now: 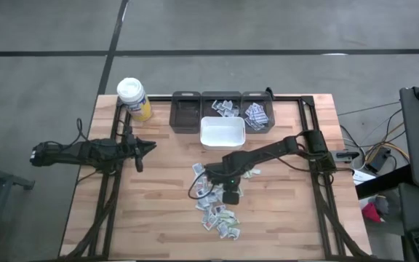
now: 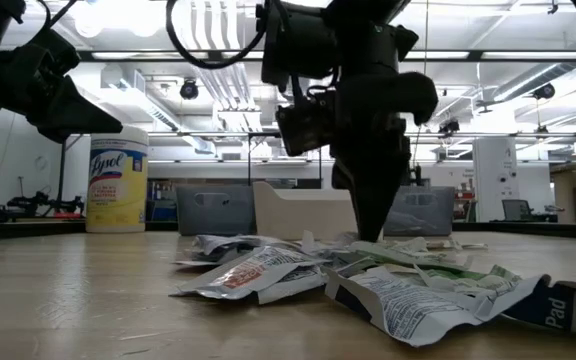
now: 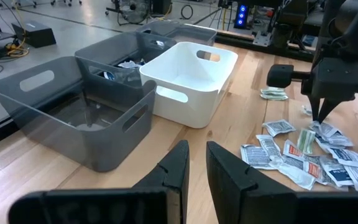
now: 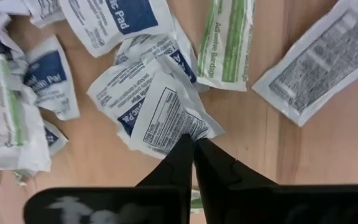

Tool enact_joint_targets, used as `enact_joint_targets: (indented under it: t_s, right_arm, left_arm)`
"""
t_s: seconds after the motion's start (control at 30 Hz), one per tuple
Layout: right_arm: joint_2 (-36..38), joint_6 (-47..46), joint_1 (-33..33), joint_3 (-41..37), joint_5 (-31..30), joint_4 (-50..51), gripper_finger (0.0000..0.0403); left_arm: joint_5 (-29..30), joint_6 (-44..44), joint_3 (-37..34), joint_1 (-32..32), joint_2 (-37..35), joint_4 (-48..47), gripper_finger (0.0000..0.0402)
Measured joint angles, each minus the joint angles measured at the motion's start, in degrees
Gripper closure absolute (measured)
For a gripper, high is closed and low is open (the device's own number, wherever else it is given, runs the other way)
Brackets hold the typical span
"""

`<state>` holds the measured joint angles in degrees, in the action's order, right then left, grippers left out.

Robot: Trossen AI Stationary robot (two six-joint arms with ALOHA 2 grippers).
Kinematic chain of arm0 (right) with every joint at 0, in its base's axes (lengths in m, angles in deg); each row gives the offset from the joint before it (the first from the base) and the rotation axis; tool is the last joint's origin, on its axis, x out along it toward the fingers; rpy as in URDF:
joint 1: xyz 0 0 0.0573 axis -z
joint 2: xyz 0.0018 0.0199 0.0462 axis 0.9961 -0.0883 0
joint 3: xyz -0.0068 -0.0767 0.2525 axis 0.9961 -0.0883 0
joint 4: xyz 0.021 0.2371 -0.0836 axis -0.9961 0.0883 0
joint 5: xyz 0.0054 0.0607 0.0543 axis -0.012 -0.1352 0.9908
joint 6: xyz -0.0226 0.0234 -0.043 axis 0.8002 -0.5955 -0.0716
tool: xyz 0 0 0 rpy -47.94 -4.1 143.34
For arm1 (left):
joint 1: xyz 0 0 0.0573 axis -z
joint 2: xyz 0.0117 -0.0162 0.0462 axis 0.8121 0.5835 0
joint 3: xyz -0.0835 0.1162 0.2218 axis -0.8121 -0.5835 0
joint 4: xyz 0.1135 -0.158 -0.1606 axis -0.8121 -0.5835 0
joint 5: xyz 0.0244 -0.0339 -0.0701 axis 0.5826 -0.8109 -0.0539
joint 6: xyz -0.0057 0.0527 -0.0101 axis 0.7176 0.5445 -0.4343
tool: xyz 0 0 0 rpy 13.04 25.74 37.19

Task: Pick & Place First Aid Supplies
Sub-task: Put the alcohol pad into the middle black bin

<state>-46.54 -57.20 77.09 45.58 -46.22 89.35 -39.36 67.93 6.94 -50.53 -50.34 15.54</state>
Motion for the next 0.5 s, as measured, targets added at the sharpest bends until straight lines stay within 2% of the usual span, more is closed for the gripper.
enact_joint_targets:
  t_s: [0.5]
  right_arm:
    - [0.26,2.96,2.81,4.61,0.71,3.83,0.0390]
  left_arm:
    - [0.00,0.09,0.00,0.01,0.00,-0.01,0.0349]
